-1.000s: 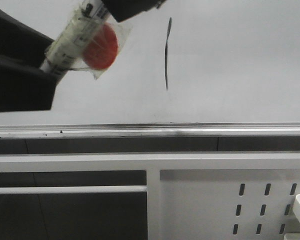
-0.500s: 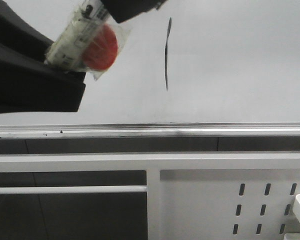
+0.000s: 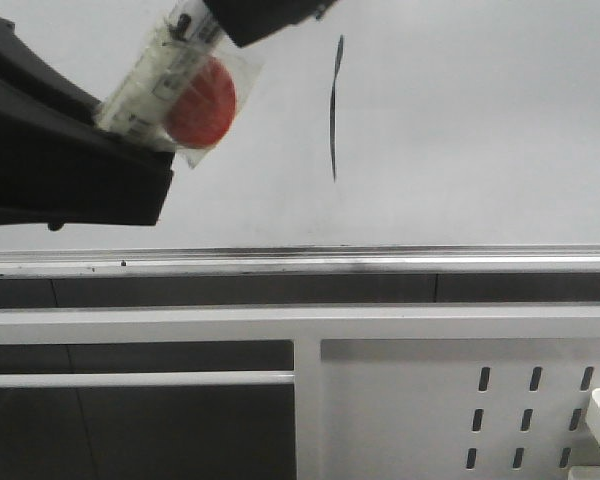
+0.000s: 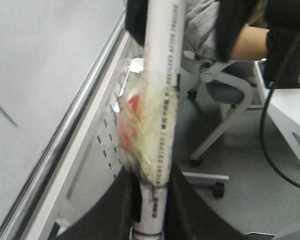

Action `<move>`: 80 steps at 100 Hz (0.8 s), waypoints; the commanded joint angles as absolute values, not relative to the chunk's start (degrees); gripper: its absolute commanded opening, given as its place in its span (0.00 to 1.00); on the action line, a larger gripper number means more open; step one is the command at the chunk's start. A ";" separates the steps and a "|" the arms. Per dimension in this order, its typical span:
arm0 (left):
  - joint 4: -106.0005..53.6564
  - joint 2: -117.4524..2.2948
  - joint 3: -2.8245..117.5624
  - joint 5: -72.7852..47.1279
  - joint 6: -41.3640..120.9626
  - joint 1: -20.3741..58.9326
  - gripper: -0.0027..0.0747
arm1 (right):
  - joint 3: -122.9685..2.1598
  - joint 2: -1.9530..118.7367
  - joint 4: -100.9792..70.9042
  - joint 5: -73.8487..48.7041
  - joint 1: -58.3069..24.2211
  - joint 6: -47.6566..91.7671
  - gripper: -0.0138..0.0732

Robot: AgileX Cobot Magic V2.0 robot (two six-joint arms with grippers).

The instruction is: Write number 1 on whiteboard

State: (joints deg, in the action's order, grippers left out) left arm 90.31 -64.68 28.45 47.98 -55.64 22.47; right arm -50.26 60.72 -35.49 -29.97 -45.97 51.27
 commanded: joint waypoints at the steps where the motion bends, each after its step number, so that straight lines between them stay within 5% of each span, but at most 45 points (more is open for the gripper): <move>1: 80.77 -64.09 28.98 43.94 -58.00 22.65 0.01 | -52.19 58.02 -36.67 -25.65 -43.82 49.05 0.72; 32: 40.10 -65.58 22.46 37.54 -45.79 22.65 0.01 | -52.19 50.78 -36.67 -25.65 -38.08 48.56 0.56; 80: 23.32 -81.73 20.89 55.75 -40.80 22.87 0.01 | -52.19 50.02 -36.67 -25.65 -38.08 48.56 0.55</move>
State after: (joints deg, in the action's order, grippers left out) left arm 29.01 -80.02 19.54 48.07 -40.70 22.68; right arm -50.26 50.67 -35.49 -28.98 -38.45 48.86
